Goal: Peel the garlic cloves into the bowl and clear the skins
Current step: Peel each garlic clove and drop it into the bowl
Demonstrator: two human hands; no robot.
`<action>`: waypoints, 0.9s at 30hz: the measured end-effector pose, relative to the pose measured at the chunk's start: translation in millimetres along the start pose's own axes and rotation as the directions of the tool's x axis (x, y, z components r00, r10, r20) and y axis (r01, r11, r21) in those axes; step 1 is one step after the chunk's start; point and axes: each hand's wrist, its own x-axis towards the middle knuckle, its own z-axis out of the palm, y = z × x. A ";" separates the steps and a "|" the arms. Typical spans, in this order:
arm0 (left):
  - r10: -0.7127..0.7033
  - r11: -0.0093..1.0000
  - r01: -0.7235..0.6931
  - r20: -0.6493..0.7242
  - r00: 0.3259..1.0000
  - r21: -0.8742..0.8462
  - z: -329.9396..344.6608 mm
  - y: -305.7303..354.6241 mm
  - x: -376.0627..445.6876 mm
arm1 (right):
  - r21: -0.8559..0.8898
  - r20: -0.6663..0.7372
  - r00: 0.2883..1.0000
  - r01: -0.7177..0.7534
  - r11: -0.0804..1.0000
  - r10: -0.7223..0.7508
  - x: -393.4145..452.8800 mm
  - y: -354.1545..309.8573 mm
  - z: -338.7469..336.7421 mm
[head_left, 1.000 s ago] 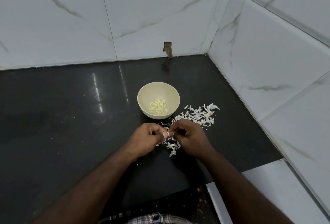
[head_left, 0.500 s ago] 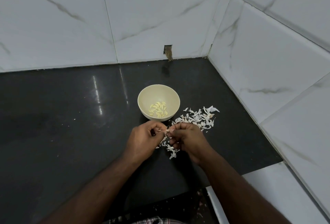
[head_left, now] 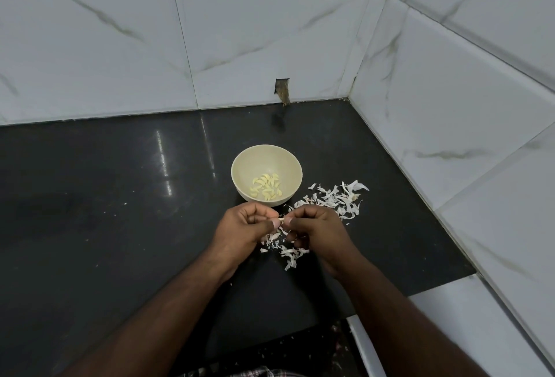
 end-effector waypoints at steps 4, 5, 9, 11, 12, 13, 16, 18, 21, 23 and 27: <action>-0.036 0.997 0.035 -0.006 0.999 -0.063 0.4 0.3 1.1 | 0.030 -0.001 1.000 -0.007 1.000 0.008 0.4 -1.0 0.5; -0.040 0.997 0.039 -0.010 0.999 -0.069 0.4 0.0 1.2 | 0.001 -0.009 1.000 0.012 1.000 -0.012 0.7 -0.4 0.7; -0.035 0.999 0.035 -0.019 0.999 -0.007 0.9 -0.1 1.5 | -0.158 -0.045 0.993 0.097 0.983 -0.105 2.2 1.9 1.0; -0.037 0.999 0.037 -0.009 0.999 -0.008 0.4 0.0 2.2 | -0.223 -0.057 0.990 0.116 0.968 -0.131 4.1 3.1 -0.6; -0.036 0.999 0.036 -0.003 0.999 -0.004 0.0 -0.1 2.8 | -0.251 -0.058 0.988 0.126 0.960 -0.145 5.3 4.1 -1.5; -0.034 0.999 0.034 0.001 0.999 0.004 -0.2 -0.5 3.2 | -0.277 -0.057 0.985 0.139 0.951 -0.161 6.3 5.2 -2.4; -0.029 0.999 0.029 0.003 1.000 0.015 0.2 -0.2 3.1 | -0.341 -0.046 0.981 0.163 0.926 -0.190 8.5 7.6 -3.8; -0.031 1.000 0.031 0.008 0.999 0.002 0.4 -0.1 3.3 | -0.382 -0.039 0.979 0.171 0.908 -0.200 8.8 7.5 -3.4; -0.034 0.999 0.034 0.014 0.999 -0.025 -0.6 -0.8 4.9 | -0.372 -0.032 0.980 0.170 0.912 -0.196 7.5 5.9 -1.8; -0.042 0.998 0.043 0.016 0.999 -0.040 -1.5 -0.5 5.6 | -0.334 -0.028 0.985 0.152 0.930 -0.172 6.3 3.7 -0.5; -0.074 0.991 0.076 0.023 0.997 -0.107 -1.3 0.0 5.1 | -0.102 -0.020 0.997 0.066 0.993 -0.068 2.2 -2.6 2.0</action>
